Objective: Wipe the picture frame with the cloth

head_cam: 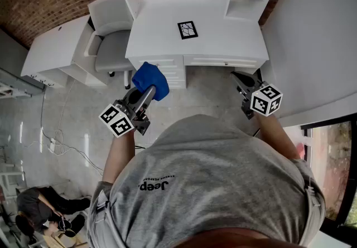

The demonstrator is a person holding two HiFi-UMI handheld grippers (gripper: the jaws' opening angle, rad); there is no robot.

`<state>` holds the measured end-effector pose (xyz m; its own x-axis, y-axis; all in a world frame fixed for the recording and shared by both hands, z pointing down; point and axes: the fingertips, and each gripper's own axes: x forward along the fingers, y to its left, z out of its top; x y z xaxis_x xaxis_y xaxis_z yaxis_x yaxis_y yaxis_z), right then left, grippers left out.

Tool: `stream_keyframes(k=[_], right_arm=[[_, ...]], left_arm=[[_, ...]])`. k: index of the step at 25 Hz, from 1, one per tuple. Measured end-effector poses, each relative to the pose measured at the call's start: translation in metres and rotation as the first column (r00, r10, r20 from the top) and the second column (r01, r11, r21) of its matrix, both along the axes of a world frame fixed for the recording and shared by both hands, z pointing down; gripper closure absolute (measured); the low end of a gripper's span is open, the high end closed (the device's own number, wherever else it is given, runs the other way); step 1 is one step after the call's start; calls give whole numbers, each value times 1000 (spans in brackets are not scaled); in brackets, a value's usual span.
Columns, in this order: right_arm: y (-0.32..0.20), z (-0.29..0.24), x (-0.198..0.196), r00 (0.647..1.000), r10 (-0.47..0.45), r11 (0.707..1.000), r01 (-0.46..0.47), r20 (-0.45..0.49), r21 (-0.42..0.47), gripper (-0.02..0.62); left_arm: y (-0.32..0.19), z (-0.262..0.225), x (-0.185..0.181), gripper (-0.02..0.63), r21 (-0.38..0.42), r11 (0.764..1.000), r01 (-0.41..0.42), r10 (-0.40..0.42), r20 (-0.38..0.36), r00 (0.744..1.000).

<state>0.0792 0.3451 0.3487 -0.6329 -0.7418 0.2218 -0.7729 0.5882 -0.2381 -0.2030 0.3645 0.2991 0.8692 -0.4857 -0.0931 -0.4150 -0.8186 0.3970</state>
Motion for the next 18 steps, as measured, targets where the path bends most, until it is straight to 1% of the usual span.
stream_keyframes(k=[12, 18], right_arm=[[0, 0, 3, 1000, -4, 1000, 4, 8, 5, 580], [3, -5, 12, 996, -11, 1000, 12, 90, -13, 580]], left_arm=[[1, -1, 4, 546, -12, 1000, -6, 6, 16, 1000], [3, -2, 14, 546, -22, 1000, -4, 4, 8, 1000]])
